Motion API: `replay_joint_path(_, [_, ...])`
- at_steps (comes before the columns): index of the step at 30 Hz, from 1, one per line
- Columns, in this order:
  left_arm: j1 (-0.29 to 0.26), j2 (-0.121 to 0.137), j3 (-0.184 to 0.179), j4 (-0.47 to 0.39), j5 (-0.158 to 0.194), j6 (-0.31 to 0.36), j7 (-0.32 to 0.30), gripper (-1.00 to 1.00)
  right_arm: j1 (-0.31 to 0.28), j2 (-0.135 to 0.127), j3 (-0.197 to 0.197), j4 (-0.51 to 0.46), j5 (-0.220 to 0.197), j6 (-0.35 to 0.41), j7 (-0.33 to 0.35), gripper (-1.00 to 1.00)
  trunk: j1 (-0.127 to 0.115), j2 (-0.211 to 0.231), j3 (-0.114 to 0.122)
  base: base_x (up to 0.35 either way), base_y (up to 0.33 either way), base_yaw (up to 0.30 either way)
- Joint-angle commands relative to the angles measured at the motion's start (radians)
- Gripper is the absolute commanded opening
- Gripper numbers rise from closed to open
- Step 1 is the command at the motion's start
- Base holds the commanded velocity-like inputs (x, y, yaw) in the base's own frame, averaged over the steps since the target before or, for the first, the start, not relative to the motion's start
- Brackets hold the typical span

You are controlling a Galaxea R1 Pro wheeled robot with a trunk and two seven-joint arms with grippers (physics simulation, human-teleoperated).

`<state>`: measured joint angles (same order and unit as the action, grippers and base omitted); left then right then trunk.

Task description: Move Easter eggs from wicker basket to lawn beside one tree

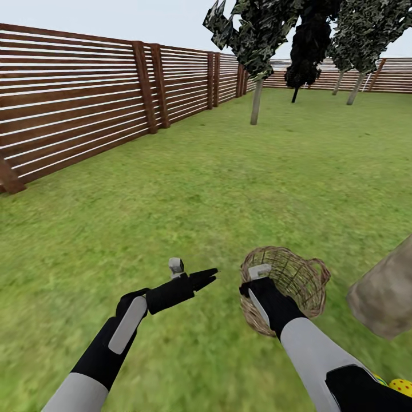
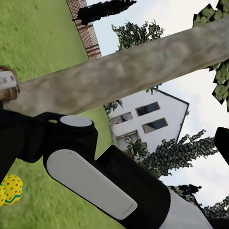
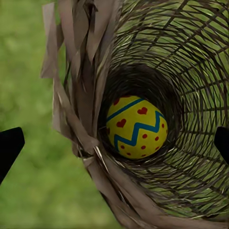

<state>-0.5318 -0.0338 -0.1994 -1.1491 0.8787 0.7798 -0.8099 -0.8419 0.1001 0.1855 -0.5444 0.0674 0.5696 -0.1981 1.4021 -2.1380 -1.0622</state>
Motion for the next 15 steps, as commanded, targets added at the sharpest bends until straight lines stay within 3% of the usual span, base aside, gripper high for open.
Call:
replay_joint_path(1, [-0.001, 0.001, 0.0, 0.0, 0.005, 0.006, 0.0, 1.0, 0.0, 0.0, 0.003, -0.001, 0.007, 0.007, 0.001, 1.0, 0.0, 0.0, -0.001, 0.0, 0.0, 0.007])
replay_joint_path(7, [-0.001, 0.002, 0.002, 0.0, 0.006, 0.005, -0.001, 1.0, 0.0, 0.0, 0.003, 0.0, 0.006, 0.006, -0.002, 1.0, 0.0, 0.0, -0.001, 0.043, 0.0, 0.002])
replay_joint_path(15, [-0.001, 0.003, 0.033, 0.004, 0.006, 0.004, -0.002, 1.0, 0.0, 0.0, 0.003, 0.0, 0.006, 0.006, -0.004, 1.0, 0.0, 0.0, -0.001, 0.287, 0.0, 0.0])
